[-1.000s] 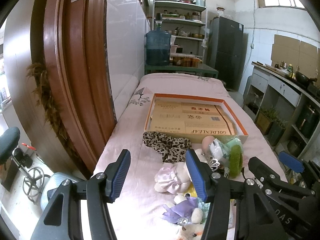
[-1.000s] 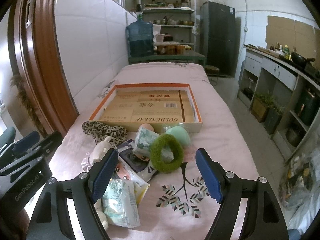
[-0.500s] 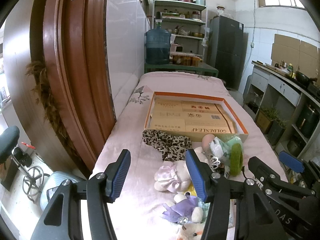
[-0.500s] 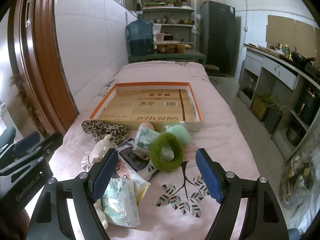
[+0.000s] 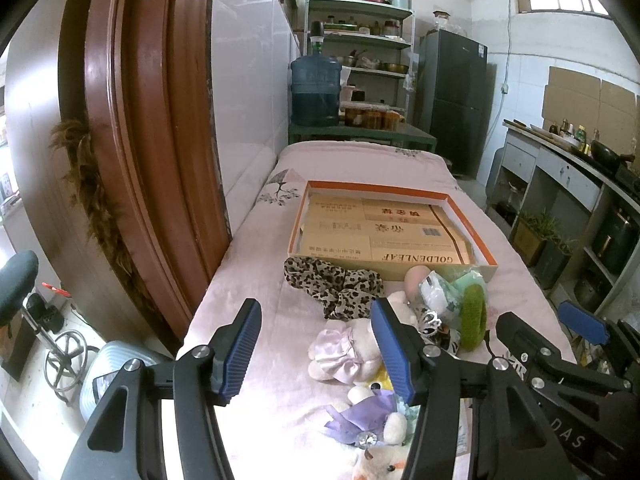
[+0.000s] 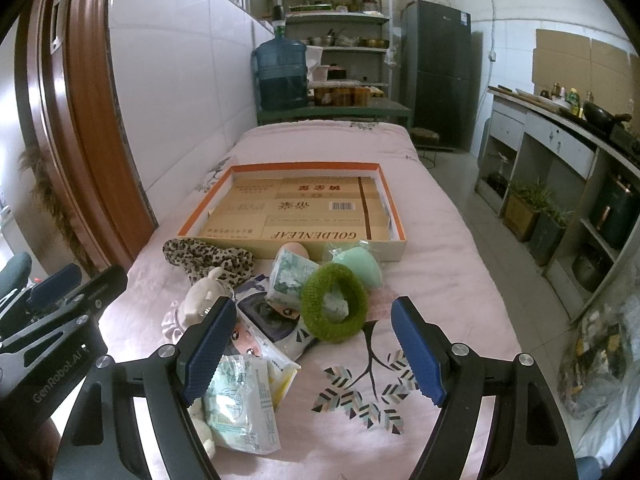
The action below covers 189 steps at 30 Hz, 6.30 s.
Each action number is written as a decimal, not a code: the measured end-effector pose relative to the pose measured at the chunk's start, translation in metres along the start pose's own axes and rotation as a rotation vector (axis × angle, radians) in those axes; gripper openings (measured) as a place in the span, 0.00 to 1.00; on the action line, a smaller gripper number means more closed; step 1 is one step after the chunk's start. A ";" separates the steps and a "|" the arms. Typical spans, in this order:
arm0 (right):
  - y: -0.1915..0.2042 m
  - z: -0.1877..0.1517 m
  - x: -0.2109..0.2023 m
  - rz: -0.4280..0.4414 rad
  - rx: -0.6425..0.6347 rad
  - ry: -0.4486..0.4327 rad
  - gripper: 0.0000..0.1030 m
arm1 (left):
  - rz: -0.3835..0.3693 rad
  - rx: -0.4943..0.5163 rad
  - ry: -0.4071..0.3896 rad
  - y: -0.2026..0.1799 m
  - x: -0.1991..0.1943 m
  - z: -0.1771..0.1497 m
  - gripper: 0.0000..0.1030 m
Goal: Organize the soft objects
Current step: 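Grasp the white bunny with purple bow with left tool while right tool grasps the white-green packet, then carry the bunny with left tool while right tool carries the packet over the cardboard tray, then open left tool to drop the bunny while right tool releases the packet into the tray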
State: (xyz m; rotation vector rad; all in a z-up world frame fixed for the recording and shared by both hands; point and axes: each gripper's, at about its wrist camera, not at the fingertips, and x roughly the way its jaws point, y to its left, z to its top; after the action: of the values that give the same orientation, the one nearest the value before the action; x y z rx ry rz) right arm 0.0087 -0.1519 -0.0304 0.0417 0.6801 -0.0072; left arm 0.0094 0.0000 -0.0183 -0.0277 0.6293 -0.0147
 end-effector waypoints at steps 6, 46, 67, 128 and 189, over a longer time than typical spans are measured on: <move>0.000 0.001 0.000 -0.002 -0.001 -0.001 0.79 | -0.001 0.000 0.001 0.000 0.000 0.000 0.56; -0.004 -0.070 0.041 0.337 -0.018 0.242 0.59 | -0.370 -0.040 0.252 0.019 0.035 -0.081 0.53; 0.004 -0.074 0.027 0.398 -0.104 0.261 0.21 | -0.496 -0.105 0.326 0.010 0.048 -0.088 0.45; -0.053 0.078 0.010 0.357 -0.057 -0.096 0.18 | -0.319 -0.041 -0.044 0.004 0.045 0.072 0.29; -0.075 0.139 0.278 0.464 0.180 0.335 0.20 | -0.266 -0.054 0.302 -0.020 0.271 0.127 0.30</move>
State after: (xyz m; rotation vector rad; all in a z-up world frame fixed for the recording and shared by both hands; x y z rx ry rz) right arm 0.3108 -0.2310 -0.1005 0.3799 0.9904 0.3917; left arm 0.3031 -0.0233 -0.0746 -0.1640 0.9243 -0.2628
